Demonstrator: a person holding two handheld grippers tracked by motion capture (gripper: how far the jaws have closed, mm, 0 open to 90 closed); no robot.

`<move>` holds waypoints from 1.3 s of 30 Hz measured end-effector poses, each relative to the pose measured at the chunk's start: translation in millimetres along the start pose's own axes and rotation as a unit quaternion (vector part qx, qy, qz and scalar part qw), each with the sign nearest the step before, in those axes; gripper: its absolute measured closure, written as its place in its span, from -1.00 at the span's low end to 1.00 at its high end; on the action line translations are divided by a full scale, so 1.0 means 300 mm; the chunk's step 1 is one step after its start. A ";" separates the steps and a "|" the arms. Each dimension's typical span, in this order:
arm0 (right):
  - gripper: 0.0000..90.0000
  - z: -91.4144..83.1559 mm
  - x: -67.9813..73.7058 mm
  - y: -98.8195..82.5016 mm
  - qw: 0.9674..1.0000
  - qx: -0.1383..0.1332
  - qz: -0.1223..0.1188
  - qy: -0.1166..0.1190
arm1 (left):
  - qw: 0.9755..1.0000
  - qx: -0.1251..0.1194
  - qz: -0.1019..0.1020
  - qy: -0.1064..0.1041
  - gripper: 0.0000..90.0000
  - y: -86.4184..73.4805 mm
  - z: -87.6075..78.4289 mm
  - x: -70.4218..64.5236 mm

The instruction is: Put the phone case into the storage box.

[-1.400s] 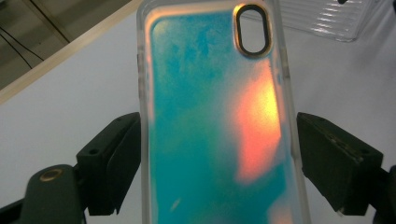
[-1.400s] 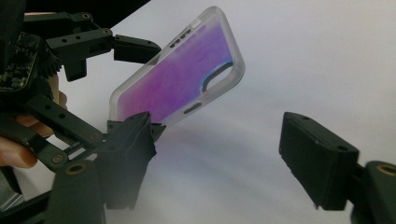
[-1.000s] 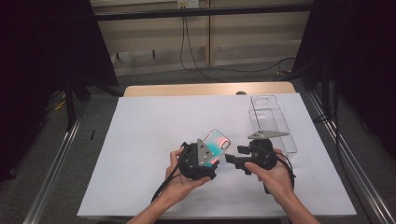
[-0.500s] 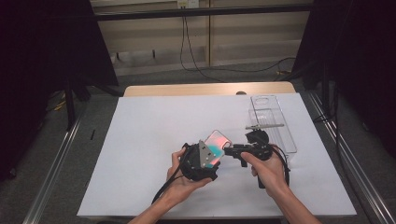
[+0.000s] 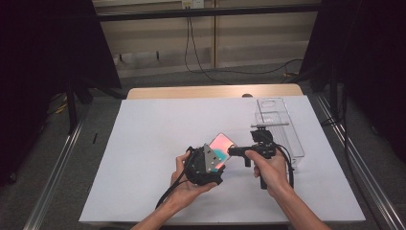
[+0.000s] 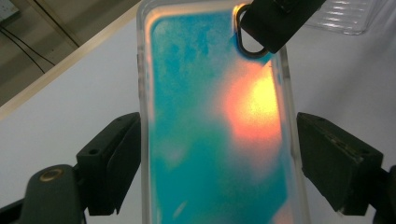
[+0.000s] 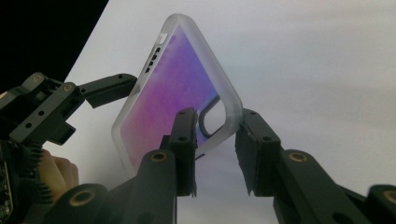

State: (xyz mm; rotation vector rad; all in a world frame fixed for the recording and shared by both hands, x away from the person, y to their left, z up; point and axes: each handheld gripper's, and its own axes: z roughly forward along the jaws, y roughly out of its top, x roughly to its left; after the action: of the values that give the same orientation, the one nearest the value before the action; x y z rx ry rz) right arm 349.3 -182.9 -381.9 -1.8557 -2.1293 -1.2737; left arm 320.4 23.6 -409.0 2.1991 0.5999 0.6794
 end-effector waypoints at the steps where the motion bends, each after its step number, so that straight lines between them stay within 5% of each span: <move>1: 0.56 0.001 -0.001 0.001 1.000 0.000 0.003 0.001 | 1.000 0.000 0.000 0.000 -0.62 0.000 0.000 0.000; 16: 0.72 0.009 -0.024 0.009 0.999 -0.003 0.042 0.033 | 1.000 -0.002 0.008 0.015 -0.62 -0.003 0.003 0.001; 25: 0.82 0.004 -0.008 0.008 0.998 -0.018 0.028 0.059 | 1.000 0.001 0.000 0.026 -0.63 -0.012 0.020 0.011; 39: 0.83 -0.011 -0.007 0.011 0.998 -0.041 -0.009 0.055 | 0.997 -0.027 -0.064 -0.011 -0.89 -0.008 0.003 0.055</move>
State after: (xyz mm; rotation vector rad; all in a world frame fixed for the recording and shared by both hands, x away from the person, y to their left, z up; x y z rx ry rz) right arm 351.1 -186.7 -379.0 -1.7553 -2.0721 -1.4525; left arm 332.9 34.6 -406.8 2.0954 0.6970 0.5953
